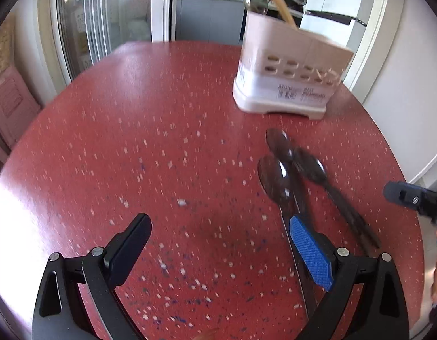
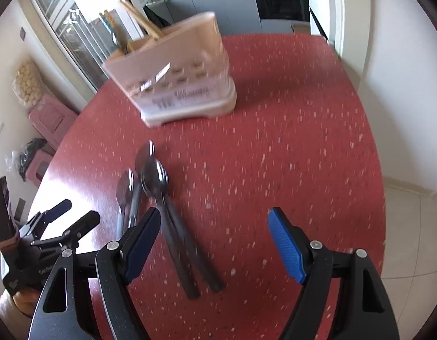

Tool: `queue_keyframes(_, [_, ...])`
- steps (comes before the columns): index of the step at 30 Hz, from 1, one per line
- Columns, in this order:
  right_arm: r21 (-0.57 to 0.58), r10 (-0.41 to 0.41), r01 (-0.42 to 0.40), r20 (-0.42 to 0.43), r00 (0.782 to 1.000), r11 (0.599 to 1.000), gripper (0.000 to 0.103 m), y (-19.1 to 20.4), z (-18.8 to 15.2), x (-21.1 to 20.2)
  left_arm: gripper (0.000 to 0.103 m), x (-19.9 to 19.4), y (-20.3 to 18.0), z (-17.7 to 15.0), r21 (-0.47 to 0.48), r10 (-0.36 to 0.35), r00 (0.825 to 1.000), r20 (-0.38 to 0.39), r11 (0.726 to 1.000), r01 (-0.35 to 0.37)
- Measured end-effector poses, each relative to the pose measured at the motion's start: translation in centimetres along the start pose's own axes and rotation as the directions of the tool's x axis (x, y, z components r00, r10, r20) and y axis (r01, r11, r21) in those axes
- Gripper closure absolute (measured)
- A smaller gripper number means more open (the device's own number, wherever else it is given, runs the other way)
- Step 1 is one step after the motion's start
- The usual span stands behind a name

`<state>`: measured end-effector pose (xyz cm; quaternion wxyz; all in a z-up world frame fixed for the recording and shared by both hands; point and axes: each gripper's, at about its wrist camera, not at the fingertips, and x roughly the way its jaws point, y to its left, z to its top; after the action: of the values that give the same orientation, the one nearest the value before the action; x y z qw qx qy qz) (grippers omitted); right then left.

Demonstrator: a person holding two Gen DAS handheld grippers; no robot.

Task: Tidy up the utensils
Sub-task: 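Move both tools back over the dark spoons on the table, then lower the right tool and grasp a dark spoon by its handle, then grasp another dark spoon with the left tool while the right tool holds its spoon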

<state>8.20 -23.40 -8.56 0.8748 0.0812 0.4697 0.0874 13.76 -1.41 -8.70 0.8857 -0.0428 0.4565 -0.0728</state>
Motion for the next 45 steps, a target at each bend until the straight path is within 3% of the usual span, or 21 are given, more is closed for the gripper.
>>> queue_keyframes(13, [-0.172, -0.025, 0.010, -0.083, 0.996, 0.985, 0.022, 3.2, -0.2, 2.4, 0.000, 1.9, -0.9, 0.0, 0.022, 0.015, 0.994, -0.109, 1.000, -0.012])
queue_keyframes(19, [-0.250, -0.030, -0.001, -0.117, 0.993, 0.968, 0.031, 4.6, 0.1, 3.5, 0.000, 2.1, -0.9, 0.4, 0.027, 0.029, 0.993, -0.116, 0.999, -0.026])
queue_keyframes(26, [-0.344, -0.088, 0.042, -0.119, 0.989, 0.938, 0.055, 6.6, 0.4, 5.1, 0.000, 1.5, -0.5, 0.4, 0.034, 0.043, 0.993, -0.108, 0.999, -0.040])
queue_keyframes(31, [-0.390, -0.121, 0.070, -0.108, 0.987, 0.918, 0.084, 7.5, 0.1, 5.3, 0.000, 1.8, -0.9, 0.4, 0.037, 0.038, 0.992, -0.124, 0.999, -0.034])
queue_keyframes(36, [-0.348, -0.090, 0.046, -0.111, 0.990, 0.937, 0.090, 6.9, 0.1, 4.9, 0.000, 2.1, -1.5, 0.3, 0.042, 0.036, 0.989, -0.142, 0.999, -0.030])
queue_keyframes(45, [-0.121, 0.084, -0.101, -0.141, 0.986, 0.987, 0.090, 2.4, 1.1, 4.1, 0.000, 3.1, -2.6, 0.9, 0.048, 0.049, 0.984, -0.174, 0.998, -0.042])
